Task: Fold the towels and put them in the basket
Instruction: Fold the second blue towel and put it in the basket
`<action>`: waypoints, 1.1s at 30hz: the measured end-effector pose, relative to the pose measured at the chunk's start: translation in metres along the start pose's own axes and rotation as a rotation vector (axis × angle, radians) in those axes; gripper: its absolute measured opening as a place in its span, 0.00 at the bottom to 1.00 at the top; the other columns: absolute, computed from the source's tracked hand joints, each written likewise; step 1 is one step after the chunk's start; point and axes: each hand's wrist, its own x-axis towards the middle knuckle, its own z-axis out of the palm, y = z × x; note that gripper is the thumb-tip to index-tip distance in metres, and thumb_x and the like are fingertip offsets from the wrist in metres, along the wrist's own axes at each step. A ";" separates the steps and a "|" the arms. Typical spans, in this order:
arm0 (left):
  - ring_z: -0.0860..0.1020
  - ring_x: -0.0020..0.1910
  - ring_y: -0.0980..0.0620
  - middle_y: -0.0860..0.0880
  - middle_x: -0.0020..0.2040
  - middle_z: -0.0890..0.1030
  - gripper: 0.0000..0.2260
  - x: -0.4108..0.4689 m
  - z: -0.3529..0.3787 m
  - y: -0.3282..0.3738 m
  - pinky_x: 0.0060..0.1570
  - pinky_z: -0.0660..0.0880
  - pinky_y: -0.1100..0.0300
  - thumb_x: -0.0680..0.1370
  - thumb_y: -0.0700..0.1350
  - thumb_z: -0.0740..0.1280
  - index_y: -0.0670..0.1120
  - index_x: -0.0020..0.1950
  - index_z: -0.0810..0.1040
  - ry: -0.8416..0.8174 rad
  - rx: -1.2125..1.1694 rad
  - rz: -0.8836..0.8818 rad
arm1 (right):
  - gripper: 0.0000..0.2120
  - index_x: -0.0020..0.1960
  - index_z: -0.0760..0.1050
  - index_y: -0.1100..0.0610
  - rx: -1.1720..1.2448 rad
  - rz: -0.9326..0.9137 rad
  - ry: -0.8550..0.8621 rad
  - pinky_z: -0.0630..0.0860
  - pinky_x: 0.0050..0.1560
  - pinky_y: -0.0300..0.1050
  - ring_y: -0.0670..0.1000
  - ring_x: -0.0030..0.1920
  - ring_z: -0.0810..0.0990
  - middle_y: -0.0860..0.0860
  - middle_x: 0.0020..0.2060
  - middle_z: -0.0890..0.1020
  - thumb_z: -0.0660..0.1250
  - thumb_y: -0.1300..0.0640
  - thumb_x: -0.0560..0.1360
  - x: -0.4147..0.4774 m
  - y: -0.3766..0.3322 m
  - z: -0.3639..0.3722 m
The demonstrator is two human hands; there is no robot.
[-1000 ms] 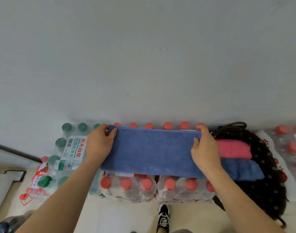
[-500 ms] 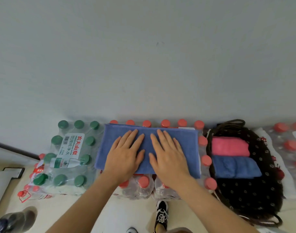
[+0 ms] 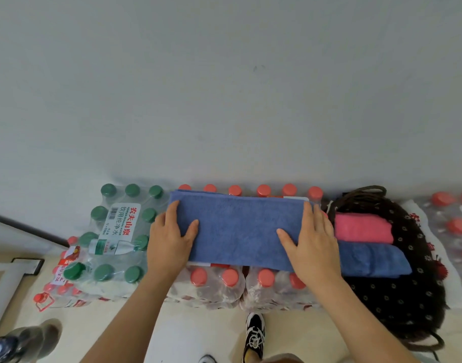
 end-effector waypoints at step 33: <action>0.80 0.54 0.61 0.59 0.56 0.82 0.31 -0.148 -0.027 -0.012 0.53 0.76 0.66 0.72 0.28 0.68 0.67 0.53 0.81 -0.093 -0.746 -0.187 | 0.27 0.77 0.50 0.41 -0.269 -0.733 -0.338 0.49 0.73 0.63 0.50 0.78 0.44 0.48 0.79 0.48 0.45 0.39 0.79 -0.007 -0.134 0.041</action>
